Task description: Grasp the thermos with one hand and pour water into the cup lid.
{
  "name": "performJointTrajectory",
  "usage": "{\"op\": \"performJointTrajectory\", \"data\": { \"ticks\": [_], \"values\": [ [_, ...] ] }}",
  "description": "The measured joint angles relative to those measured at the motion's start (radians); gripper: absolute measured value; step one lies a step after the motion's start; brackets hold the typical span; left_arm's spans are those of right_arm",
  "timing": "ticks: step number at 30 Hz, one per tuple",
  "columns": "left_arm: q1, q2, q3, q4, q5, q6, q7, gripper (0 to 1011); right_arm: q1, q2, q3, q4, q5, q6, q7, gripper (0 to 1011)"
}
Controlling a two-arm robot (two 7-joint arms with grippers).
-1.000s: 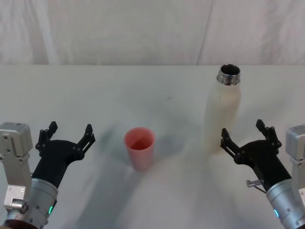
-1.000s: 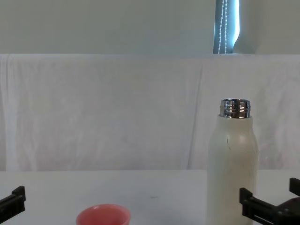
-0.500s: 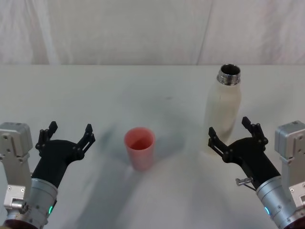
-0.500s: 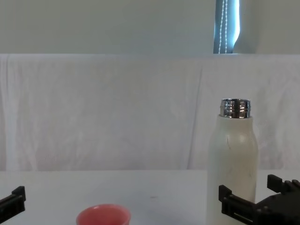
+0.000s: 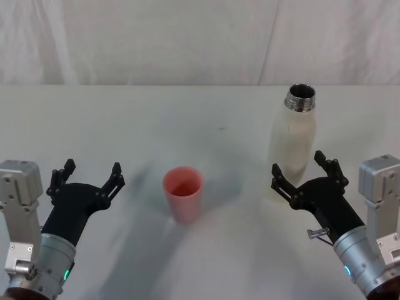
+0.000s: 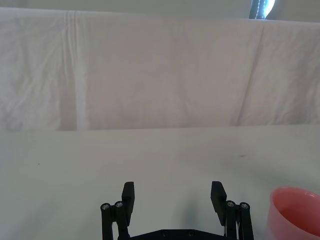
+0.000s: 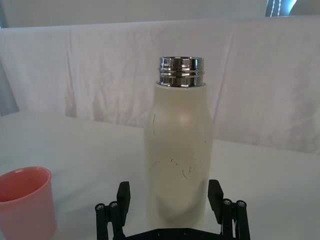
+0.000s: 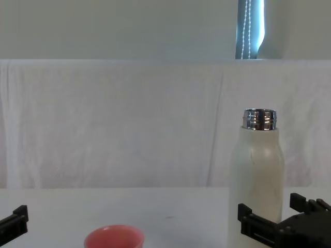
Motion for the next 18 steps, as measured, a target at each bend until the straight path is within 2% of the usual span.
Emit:
{"op": "performJointTrajectory", "data": {
  "ticks": [18],
  "values": [
    [0.0,0.0,0.0,0.0,0.0,0.0,0.0,1001,0.046,-0.006,0.005,0.05,0.001,-0.008,0.006,1001]
  ]
}}
